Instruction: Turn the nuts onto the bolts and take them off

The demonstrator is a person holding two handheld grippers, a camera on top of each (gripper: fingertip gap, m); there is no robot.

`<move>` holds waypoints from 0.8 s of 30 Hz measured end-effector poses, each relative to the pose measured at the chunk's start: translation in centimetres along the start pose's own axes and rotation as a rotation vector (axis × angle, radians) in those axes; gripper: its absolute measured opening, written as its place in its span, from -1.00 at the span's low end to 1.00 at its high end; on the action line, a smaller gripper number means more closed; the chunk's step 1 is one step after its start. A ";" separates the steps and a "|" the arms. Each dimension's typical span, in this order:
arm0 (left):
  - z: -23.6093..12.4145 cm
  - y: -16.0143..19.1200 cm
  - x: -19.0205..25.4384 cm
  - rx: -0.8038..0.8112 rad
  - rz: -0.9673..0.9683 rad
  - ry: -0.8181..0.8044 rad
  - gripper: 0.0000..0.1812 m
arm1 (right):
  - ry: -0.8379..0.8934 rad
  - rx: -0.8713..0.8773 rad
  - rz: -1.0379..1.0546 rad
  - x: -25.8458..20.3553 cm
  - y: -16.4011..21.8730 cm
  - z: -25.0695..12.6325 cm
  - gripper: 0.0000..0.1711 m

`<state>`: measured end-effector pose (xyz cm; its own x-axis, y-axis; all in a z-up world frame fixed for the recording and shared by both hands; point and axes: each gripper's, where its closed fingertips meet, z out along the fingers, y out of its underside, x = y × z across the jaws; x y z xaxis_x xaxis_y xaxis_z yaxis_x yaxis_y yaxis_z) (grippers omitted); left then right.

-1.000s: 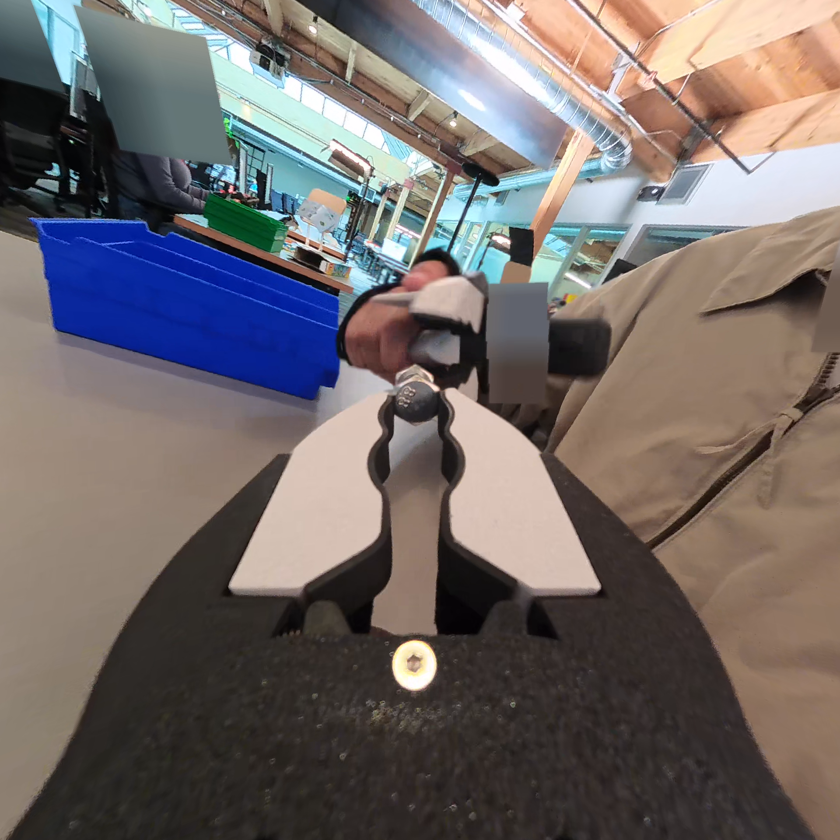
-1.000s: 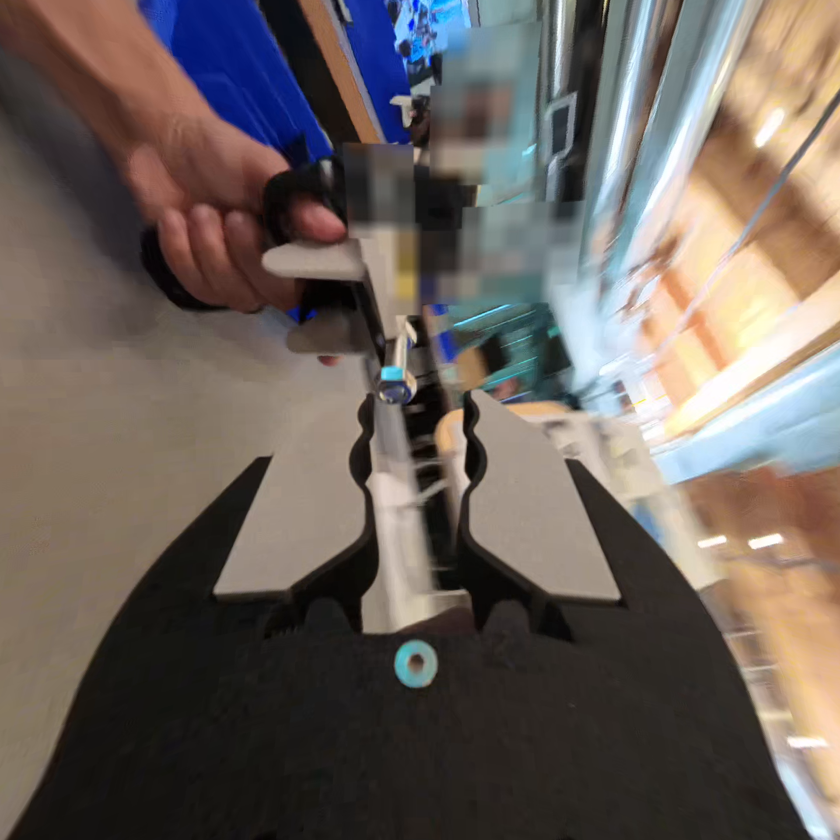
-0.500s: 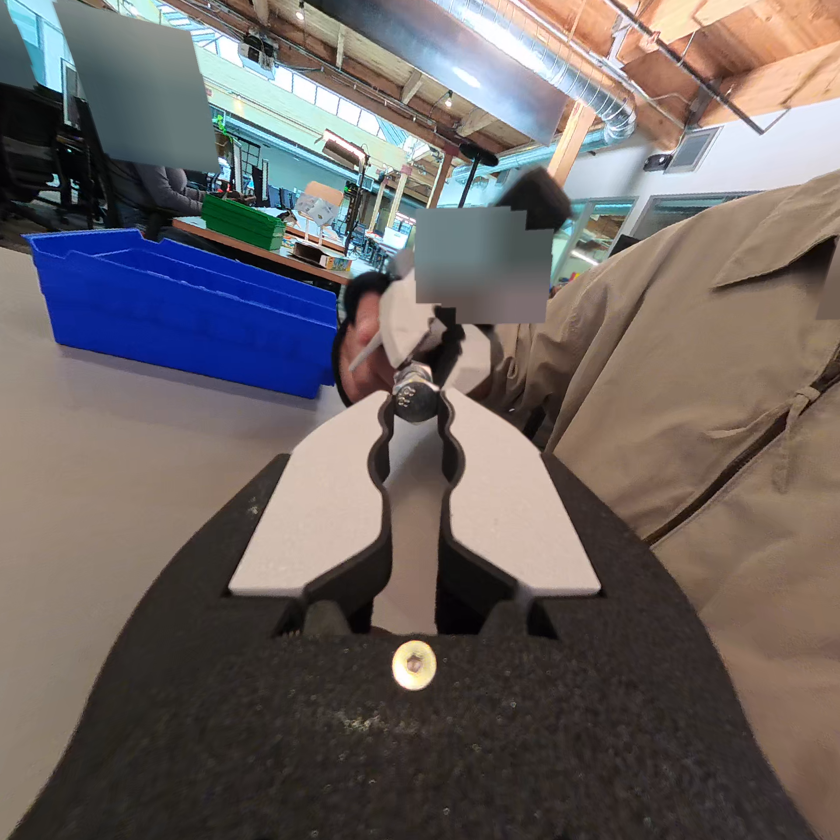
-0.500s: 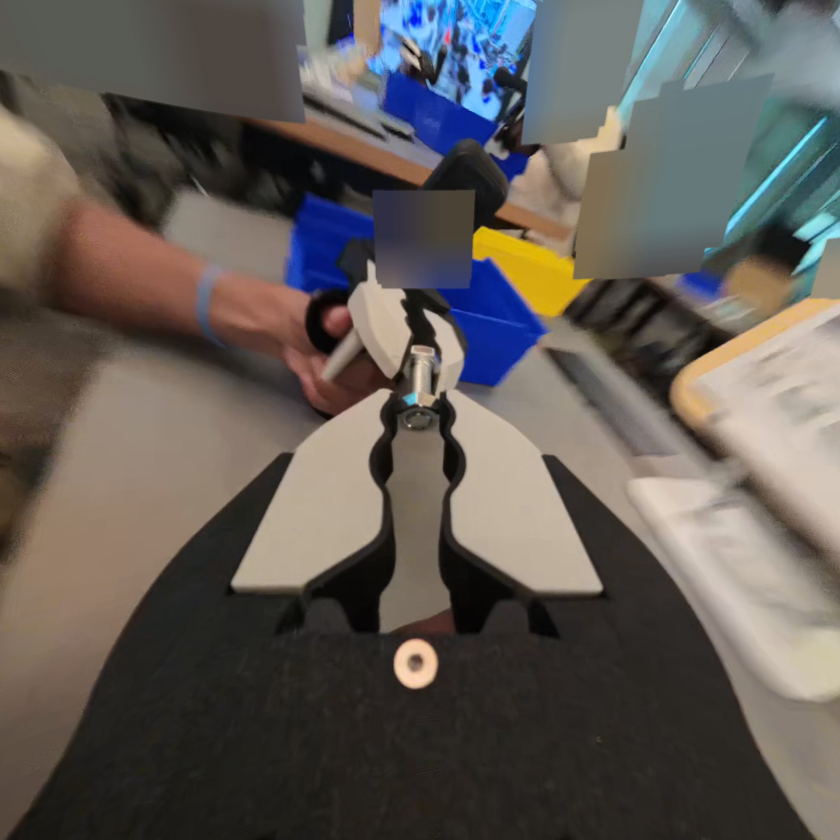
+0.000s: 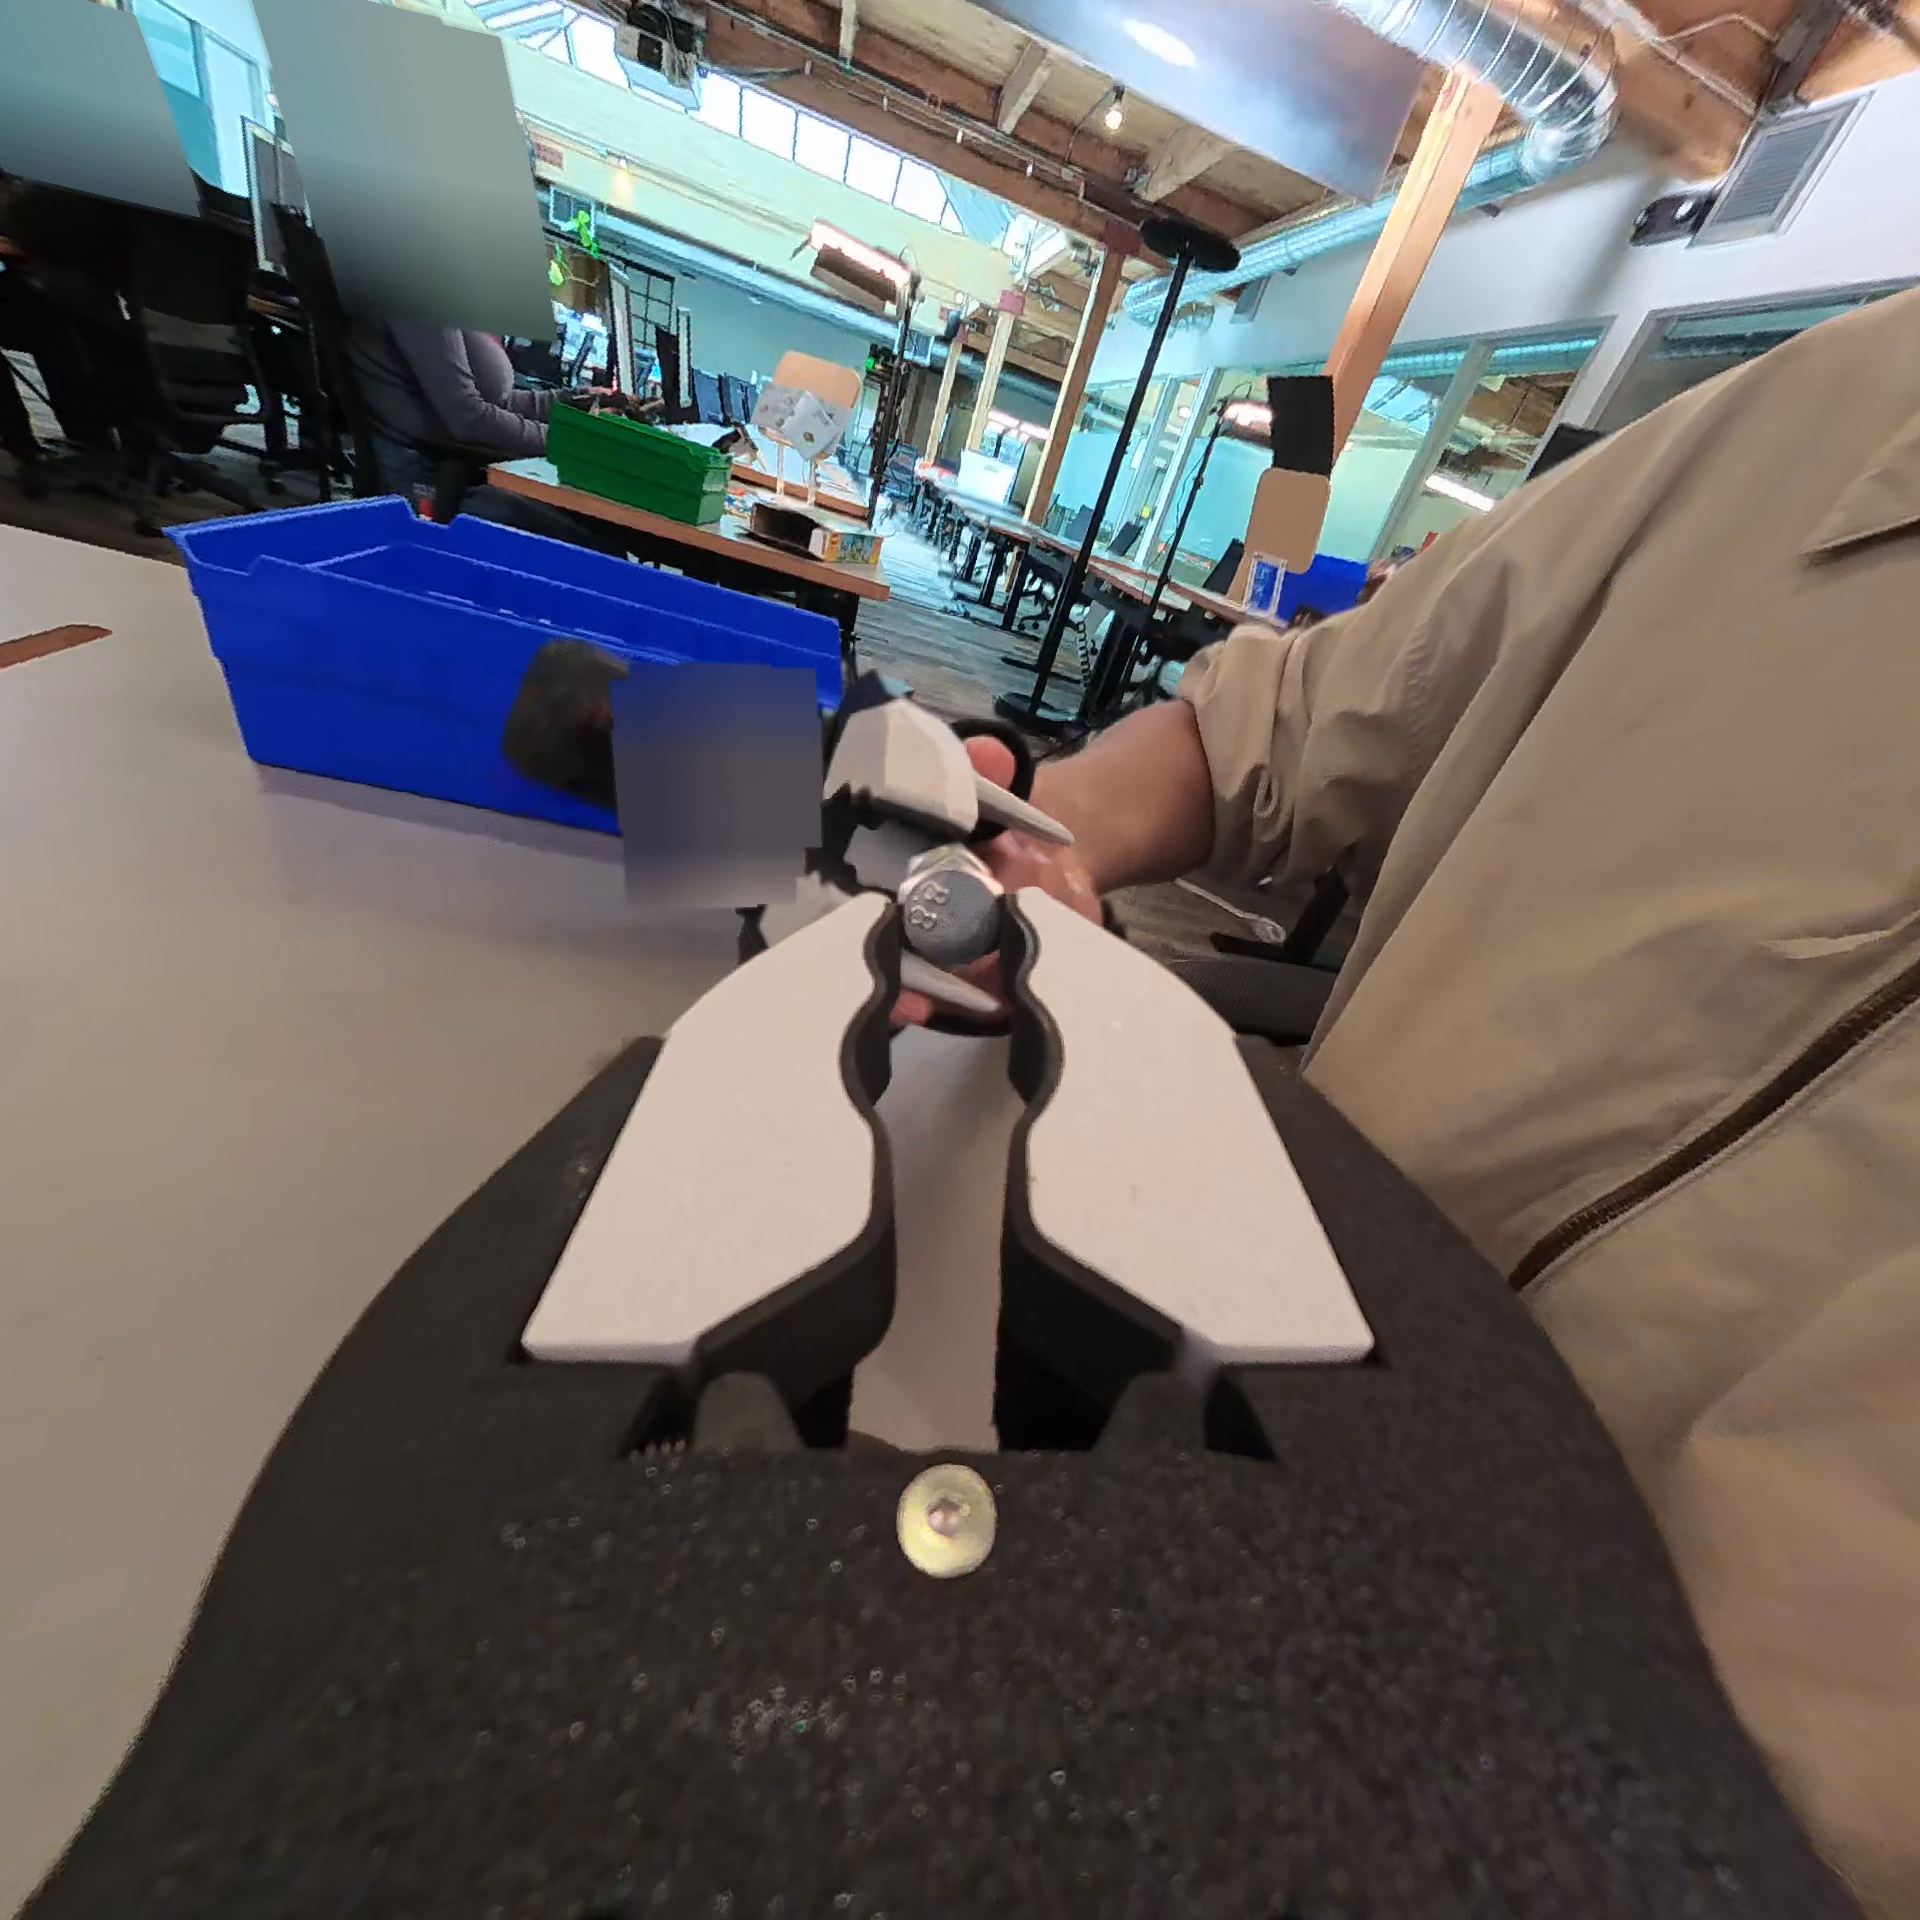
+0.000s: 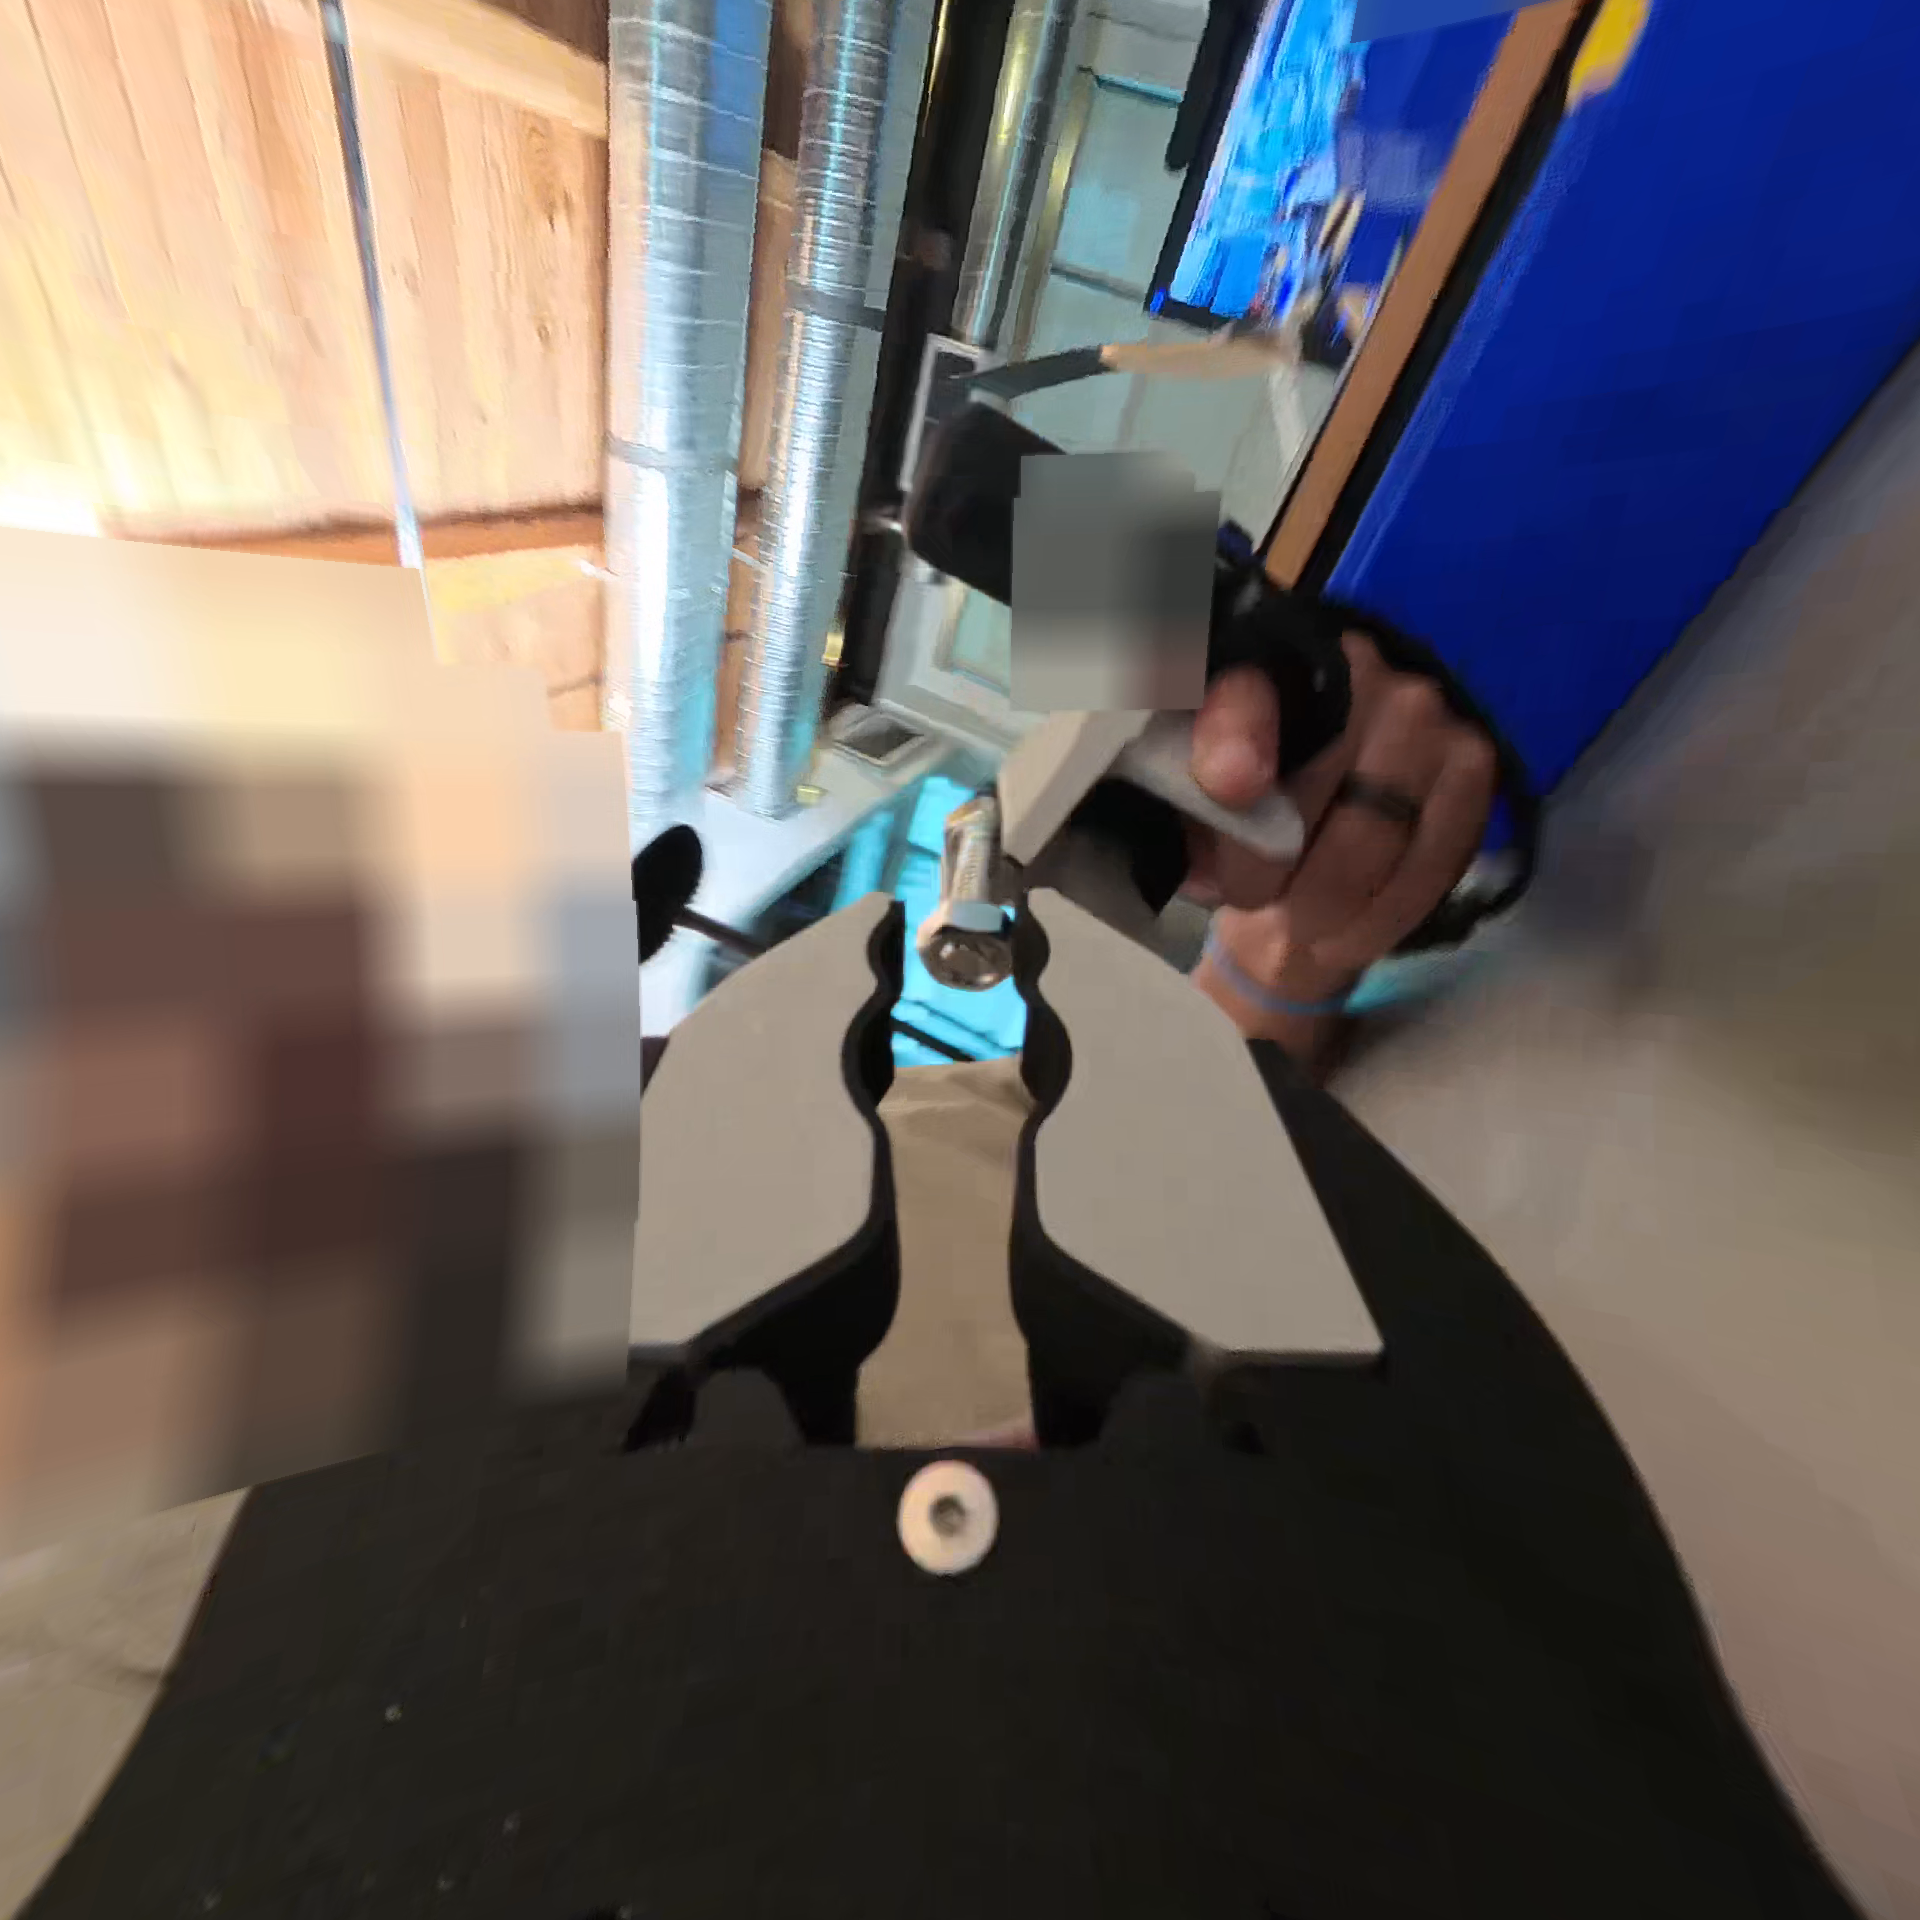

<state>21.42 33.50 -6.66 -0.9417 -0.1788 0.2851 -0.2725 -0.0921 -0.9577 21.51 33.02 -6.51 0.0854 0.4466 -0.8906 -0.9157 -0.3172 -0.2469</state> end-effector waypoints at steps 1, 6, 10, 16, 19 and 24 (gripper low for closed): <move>-0.1 -0.2 0.0 0.015 -0.013 0.006 -0.81 | 0.036 0.003 -0.134 -0.4 -0.2 0.0 -0.73; -0.9 -1.5 -0.3 0.118 -0.101 0.049 -0.81 | 0.547 -0.165 -1.176 0.2 -0.6 -0.8 -0.45; -1.3 -1.9 -0.3 0.162 -0.169 0.101 -0.81 | 0.980 -0.360 -2.232 -1.3 -1.4 -0.5 -0.51; -1.2 -2.0 0.3 0.170 -0.191 0.147 -0.81 | 1.029 -0.573 -2.799 -0.1 0.0 1.8 -0.57; -1.0 -1.7 0.5 0.147 -0.183 0.151 -0.81 | 1.035 -0.553 -2.833 -0.3 -0.6 1.9 -0.78; -0.9 -1.6 0.7 0.130 -0.143 0.136 -0.81 | 0.924 -0.433 -2.441 -0.6 -0.6 1.9 -0.80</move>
<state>20.99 34.41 -4.98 -0.9156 -0.0222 0.4014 -0.3856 -0.2337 -0.8926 21.29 34.58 -5.09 0.3834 -0.0984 0.9183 0.8922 -0.2174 -0.3958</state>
